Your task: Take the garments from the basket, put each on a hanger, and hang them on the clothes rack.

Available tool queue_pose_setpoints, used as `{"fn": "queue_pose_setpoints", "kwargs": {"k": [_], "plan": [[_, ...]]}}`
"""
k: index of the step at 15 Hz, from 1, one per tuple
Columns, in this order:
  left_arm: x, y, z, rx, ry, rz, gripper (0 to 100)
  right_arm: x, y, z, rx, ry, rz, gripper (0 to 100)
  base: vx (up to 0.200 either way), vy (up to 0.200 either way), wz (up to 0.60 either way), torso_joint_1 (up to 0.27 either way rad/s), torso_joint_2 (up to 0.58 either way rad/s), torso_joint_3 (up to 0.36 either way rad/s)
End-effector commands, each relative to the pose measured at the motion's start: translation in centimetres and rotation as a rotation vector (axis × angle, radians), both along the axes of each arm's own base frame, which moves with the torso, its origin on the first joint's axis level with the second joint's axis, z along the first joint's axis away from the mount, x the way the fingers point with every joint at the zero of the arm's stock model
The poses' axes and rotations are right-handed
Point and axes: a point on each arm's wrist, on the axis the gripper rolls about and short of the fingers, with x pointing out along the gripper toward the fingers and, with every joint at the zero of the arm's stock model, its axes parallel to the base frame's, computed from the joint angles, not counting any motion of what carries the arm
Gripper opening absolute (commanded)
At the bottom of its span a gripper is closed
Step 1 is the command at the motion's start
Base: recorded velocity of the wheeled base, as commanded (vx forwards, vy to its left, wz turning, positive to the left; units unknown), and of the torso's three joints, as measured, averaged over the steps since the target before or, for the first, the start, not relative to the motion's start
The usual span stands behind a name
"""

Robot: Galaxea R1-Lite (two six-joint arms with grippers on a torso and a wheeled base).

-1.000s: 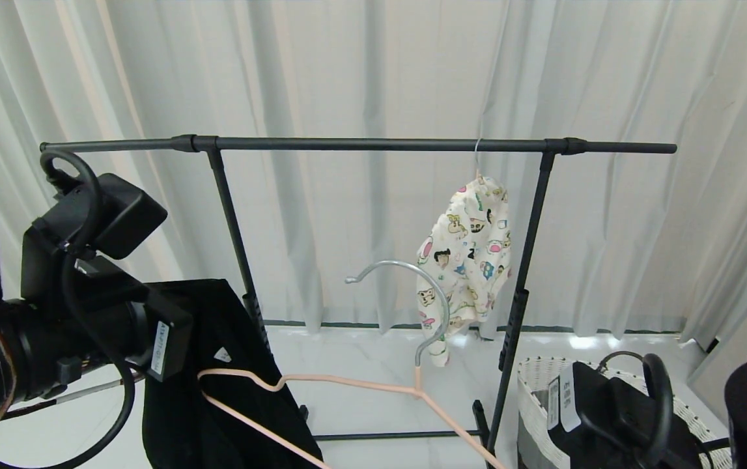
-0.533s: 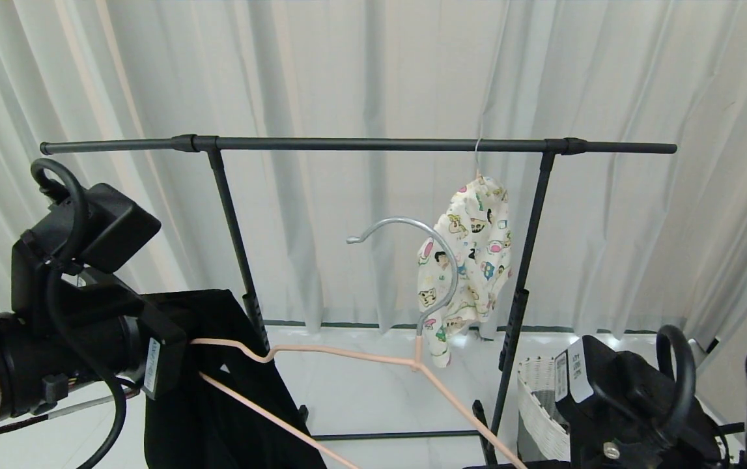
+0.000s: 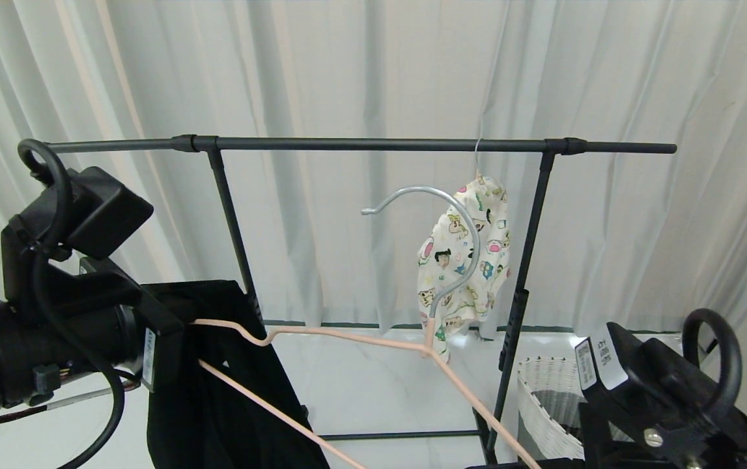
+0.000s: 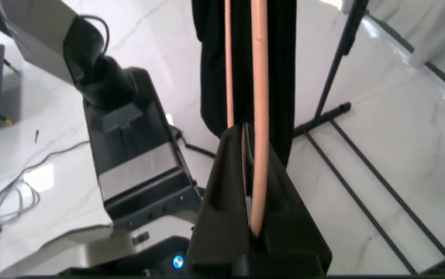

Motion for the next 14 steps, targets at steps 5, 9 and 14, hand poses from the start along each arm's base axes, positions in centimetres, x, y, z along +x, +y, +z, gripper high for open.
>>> {"fn": "queue_pose_setpoints", "kwargs": {"k": [5,9,14], "plan": [[-0.3,-1.2,1.3,-0.094,0.01,-0.033,0,1.8,4.7,-0.8,0.044,0.007,0.007,0,0.0,0.0,0.0,0.0,0.0,0.0],[-0.6,-1.9,1.3,-0.099,0.013,-0.072,0,2.6,6.7,-1.9,0.02,0.036,-0.005,0,0.0,0.0,0.0,0.0,0.0,0.0],[-0.8,-2.3,1.4,-0.101,0.016,-0.099,0,3.6,9.2,-2.6,0.056,0.1,-0.055,0,0.0,0.0,0.0,0.0,0.0,0.0]]}}
